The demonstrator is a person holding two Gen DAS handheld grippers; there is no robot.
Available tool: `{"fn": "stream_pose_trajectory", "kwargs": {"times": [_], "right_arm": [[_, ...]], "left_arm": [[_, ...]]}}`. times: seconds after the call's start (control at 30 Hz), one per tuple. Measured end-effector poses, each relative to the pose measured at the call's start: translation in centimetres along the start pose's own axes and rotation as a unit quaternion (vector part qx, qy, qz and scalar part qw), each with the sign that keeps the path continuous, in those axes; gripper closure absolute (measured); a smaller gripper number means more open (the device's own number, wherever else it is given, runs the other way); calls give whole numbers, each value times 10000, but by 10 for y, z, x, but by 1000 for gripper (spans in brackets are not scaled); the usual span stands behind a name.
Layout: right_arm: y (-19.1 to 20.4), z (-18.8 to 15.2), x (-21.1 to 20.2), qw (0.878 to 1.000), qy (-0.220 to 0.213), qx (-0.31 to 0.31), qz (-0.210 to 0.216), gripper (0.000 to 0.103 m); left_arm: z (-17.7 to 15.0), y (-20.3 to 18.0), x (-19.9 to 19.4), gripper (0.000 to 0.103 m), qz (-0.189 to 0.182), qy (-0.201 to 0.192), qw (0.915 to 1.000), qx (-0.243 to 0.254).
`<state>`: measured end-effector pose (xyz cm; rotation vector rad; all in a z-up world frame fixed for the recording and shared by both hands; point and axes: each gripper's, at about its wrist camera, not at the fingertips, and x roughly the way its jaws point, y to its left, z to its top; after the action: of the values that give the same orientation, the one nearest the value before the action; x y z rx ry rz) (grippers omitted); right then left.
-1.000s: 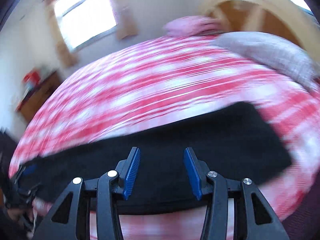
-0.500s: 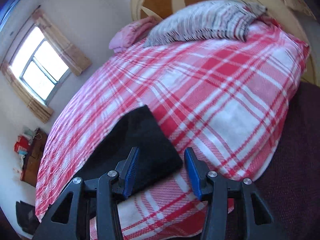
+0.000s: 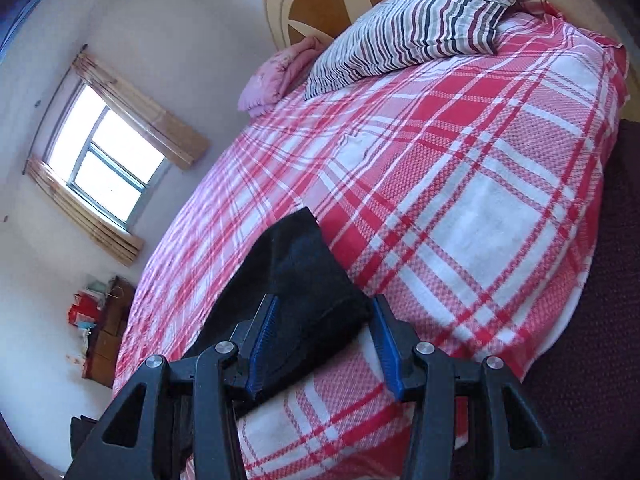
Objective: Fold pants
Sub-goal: 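Close the right gripper on one end of the black pants strip, then lift the held end with the right gripper and fold it toward the left gripper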
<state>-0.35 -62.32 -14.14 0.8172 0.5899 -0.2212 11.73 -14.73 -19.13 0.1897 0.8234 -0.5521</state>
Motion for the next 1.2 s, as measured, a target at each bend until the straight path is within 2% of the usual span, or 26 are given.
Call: {"fn": "stream_pose_trajectory", "kwargs": {"times": [0.07,0.2,0.3,0.53,0.67,0.73,0.8,0.83,0.93,1.0,1.07,1.13,1.2], "right_arm": [[-1,-1,0,9999,-91,-27,56,55],[-12,-2,-7,9988,-241,307,293,58],[-14,-4,-17,9983,-476,319,-45,61],[-9,-1,-14,9991,-166,274,-274,62],[-12,-2,-10,9987,46,446,230,62],[-10,-4,-6,9996,-25,247,147,63],[-17,-5,-10,9989,-58,416,197,68],[-19,-5,-12,9981,-54,550,269,68],[-15,-5,-7,9986,-66,445,292,68],[-23,-8,-11,9955,-93,772,543,68],[-32,-8,-16,9913,44,1180,581,68],[-31,-8,-19,9888,258,1380,507,68],[-24,-7,-18,9908,323,1267,337,68]], "left_arm": [[0,0,0,3,-2,3,10000,0],[0,1,0,3,-26,-2,10000,-7],[0,1,0,3,-27,-6,10000,-12],[0,0,1,2,-27,-4,10000,-32],[0,-1,1,2,-21,6,10000,-46],[0,-1,1,2,-14,7,10000,-42],[0,-1,1,2,-22,25,10000,-23],[0,0,0,2,-36,22,10000,-29],[0,1,1,1,-47,8,9999,-101],[0,-2,1,1,-2,21,10000,-27],[0,0,0,1,-48,10,10000,-68],[0,1,0,1,-70,4,9999,-100],[0,0,1,1,-47,-3,9999,-89]]}}
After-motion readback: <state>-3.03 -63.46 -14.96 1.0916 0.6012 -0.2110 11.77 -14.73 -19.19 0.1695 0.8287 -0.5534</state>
